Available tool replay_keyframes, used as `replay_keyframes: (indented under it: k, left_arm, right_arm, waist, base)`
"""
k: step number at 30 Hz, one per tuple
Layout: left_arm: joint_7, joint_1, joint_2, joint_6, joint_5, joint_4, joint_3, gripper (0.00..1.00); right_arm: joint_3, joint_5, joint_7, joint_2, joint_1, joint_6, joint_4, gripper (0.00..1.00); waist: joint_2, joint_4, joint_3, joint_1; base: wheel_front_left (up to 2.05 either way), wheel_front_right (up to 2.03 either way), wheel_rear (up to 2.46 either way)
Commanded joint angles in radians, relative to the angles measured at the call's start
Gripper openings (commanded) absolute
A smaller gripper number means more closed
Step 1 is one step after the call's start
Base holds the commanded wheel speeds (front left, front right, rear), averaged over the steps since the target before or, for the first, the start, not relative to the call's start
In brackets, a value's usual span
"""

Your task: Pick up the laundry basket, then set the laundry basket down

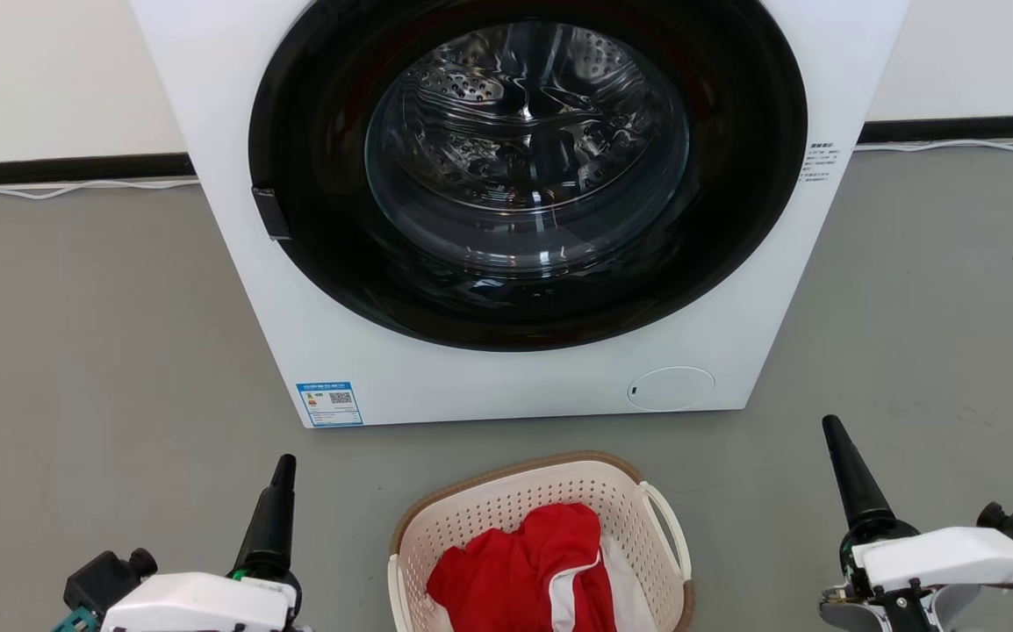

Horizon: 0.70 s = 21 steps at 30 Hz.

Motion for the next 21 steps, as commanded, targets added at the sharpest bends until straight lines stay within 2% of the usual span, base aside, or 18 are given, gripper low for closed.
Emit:
replay_keyframes:
  k: [1, 8, 21]
  left_arm:
    - [-0.011, -0.053, 0.007, 0.005, 0.031, -0.035, 0.007, 1.0]
    - [-0.031, -0.055, 0.008, 0.028, 0.159, -0.045, -0.012, 1.0]
    - [-0.07, -0.06, 0.01, 0.056, 0.33, -0.059, -0.038, 1.0]
  right_arm:
    - [0.014, -0.029, -0.015, -0.021, -0.063, 0.003, -0.038, 1.0]
    - [0.045, -0.134, -0.035, -0.038, -0.069, 0.004, -0.036, 1.0]
    - [0.089, -0.289, -0.074, -0.057, -0.082, 0.005, -0.029, 1.0]
  waist:
    - [0.0, 0.0, 0.0, -0.0001]
    - [0.0, -0.003, 0.0, -0.0001]
    - [0.0, -0.012, 0.0, -0.0001]
  base:
    - [0.0, 0.0, 0.0]
    - [0.0, 0.0, 0.0]
    - [0.0, 0.0, 0.0]
